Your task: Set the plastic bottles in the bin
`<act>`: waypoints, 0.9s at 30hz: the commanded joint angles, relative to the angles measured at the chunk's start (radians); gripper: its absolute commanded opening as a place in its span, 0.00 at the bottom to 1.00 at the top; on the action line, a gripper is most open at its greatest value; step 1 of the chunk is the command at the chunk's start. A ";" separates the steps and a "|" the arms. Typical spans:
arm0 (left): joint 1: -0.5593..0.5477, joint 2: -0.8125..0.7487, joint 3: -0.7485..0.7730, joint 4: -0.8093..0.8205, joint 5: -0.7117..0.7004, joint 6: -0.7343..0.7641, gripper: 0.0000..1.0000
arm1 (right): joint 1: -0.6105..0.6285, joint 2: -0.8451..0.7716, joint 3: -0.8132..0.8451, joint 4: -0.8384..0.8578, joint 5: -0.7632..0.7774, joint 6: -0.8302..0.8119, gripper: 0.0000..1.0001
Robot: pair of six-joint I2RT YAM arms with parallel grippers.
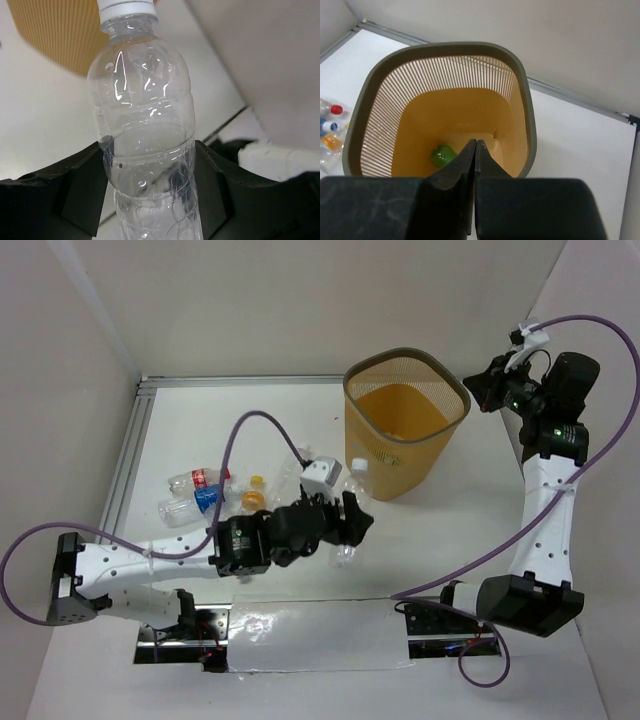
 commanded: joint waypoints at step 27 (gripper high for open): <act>0.537 0.825 1.107 0.232 0.459 0.344 0.88 | -0.030 -0.270 -0.232 -0.431 -0.261 -0.566 0.86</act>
